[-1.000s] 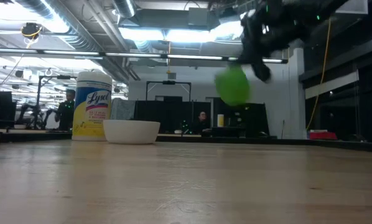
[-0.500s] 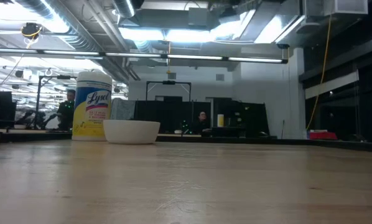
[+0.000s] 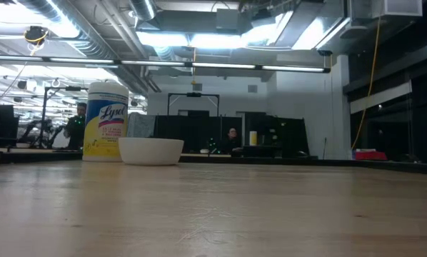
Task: Nest bowls inside each other
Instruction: Stack the green bowl on top of the red bowl
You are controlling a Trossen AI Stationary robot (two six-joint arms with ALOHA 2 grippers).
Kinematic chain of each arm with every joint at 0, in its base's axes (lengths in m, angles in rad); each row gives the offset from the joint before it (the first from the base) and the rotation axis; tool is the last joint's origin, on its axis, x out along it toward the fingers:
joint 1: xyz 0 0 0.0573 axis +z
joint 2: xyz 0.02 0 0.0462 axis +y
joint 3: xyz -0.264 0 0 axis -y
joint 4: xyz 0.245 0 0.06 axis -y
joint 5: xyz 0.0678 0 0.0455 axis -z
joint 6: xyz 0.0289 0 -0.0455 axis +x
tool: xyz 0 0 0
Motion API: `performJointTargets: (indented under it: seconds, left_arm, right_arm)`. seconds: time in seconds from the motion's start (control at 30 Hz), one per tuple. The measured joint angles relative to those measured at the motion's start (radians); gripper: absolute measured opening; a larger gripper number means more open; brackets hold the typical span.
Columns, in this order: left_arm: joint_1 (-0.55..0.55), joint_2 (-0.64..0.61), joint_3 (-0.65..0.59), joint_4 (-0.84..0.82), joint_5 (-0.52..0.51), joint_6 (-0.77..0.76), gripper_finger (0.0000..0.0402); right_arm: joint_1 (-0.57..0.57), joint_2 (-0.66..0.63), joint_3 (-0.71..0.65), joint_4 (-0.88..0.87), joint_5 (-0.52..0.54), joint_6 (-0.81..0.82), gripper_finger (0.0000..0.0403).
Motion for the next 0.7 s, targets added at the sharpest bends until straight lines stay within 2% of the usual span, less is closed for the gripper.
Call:
performJointTargets:
  seconds: [0.2,0.5,0.7]
  left_arm:
    - [-0.074,0.070,0.000,0.068,-0.002,0.000,0.0170]
    - [-0.134,0.150,0.000,0.301,-0.036,-0.078,0.0167]
    - [-0.170,0.158,0.000,0.327,-0.042,-0.081,0.0166]
  right_arm:
    - [0.000,0.029,0.000,0.112,0.005,0.051,0.0000]
    - [0.000,0.033,0.000,0.117,0.003,0.054,0.0000]
    - [0.000,0.038,0.000,0.117,0.002,0.051,0.0000]
